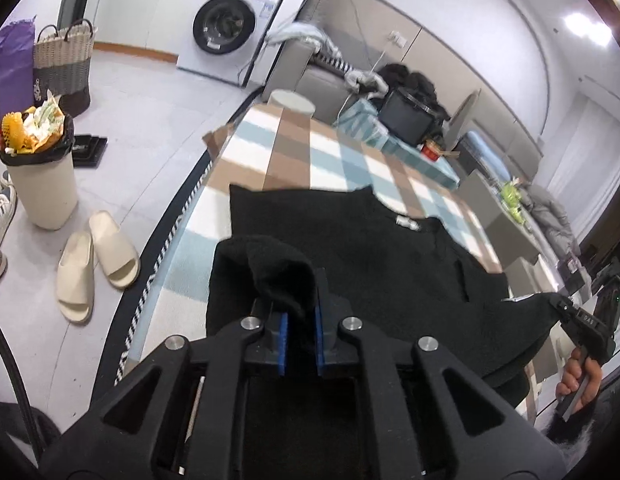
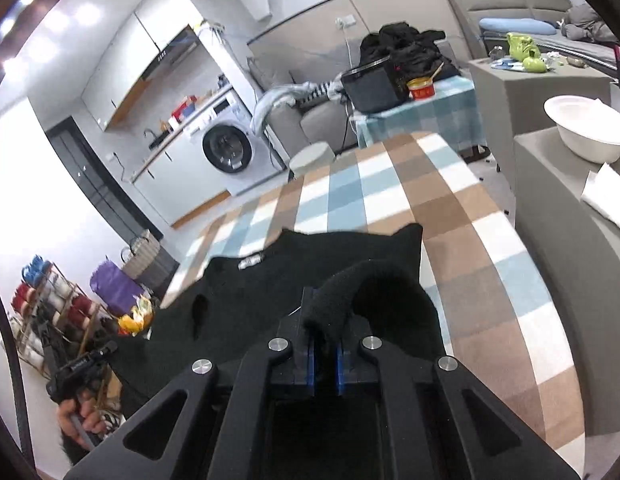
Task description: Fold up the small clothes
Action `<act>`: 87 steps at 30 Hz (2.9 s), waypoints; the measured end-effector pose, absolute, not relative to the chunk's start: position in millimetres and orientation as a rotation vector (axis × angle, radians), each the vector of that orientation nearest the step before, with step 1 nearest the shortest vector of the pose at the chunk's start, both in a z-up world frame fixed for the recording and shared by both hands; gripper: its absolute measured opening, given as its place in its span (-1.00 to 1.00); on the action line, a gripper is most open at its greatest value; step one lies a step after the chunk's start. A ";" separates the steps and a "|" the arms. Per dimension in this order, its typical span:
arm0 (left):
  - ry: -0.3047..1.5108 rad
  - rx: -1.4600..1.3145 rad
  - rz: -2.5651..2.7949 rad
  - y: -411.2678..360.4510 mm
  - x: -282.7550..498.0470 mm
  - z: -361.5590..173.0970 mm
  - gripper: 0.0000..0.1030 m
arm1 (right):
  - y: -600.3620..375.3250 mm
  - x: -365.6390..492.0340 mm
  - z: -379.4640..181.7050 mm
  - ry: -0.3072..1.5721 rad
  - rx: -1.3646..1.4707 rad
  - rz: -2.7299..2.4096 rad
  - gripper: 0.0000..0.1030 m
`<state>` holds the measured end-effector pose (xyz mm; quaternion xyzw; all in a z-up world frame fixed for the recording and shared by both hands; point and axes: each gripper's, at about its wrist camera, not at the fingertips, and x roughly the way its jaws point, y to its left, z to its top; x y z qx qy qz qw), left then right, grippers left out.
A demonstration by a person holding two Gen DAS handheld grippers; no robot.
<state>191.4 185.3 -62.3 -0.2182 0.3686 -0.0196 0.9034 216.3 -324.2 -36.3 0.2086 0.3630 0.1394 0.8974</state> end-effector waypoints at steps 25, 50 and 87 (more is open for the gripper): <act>0.682 -0.549 -0.045 195.8 199.0 -65.6 -0.86 | -338.5 232.9 -87.3 0.827 0.677 0.275 -0.93; 0.776 -0.415 0.163 207.5 250.4 -89.1 0.17 | -357.6 283.0 -86.0 0.903 0.467 0.119 -0.10; 0.926 -0.340 0.117 191.8 276.1 -126.6 0.18 | -320.7 328.1 -97.5 0.871 0.221 0.208 -0.93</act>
